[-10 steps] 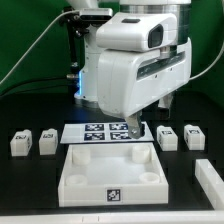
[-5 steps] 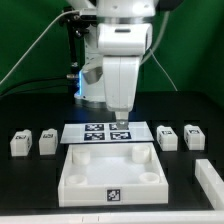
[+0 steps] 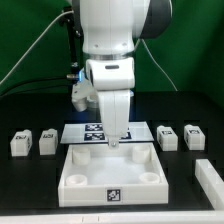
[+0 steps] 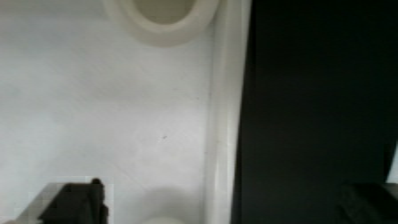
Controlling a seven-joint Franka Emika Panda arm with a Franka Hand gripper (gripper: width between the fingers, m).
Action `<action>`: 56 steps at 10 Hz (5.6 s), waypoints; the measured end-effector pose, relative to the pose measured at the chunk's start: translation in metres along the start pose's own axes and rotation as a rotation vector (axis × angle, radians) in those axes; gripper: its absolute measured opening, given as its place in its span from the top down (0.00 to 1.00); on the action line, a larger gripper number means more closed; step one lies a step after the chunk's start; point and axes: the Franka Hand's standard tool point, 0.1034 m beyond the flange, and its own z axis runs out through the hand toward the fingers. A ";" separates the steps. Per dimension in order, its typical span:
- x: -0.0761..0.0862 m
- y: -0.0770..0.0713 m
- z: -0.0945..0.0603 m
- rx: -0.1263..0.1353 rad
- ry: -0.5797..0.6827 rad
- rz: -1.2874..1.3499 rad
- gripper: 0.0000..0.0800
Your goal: Assemble one leg
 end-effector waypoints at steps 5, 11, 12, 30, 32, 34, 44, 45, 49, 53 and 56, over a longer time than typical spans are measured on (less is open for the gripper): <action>0.008 0.008 0.017 0.013 0.005 0.082 0.19; 0.006 0.007 0.017 0.014 0.006 0.086 0.93; 0.006 0.008 0.017 0.012 0.006 0.086 0.93; 0.068 0.064 0.015 -0.020 0.031 0.061 0.93; 0.068 0.064 0.015 -0.014 0.029 0.062 0.93; 0.067 0.064 0.015 -0.017 0.030 0.075 0.93; 0.064 0.064 0.016 -0.015 0.030 0.081 0.19; 0.064 0.064 0.016 -0.015 0.030 0.081 0.19; 0.064 0.064 0.015 -0.016 0.030 0.085 0.19; 0.102 0.054 -0.023 -0.058 0.032 0.476 0.19; 0.124 0.047 -0.027 -0.056 0.053 0.740 0.19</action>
Offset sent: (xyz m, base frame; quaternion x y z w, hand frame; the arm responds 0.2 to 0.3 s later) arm 0.0032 0.0040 -0.0123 -0.0110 -0.0181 0.0188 0.9996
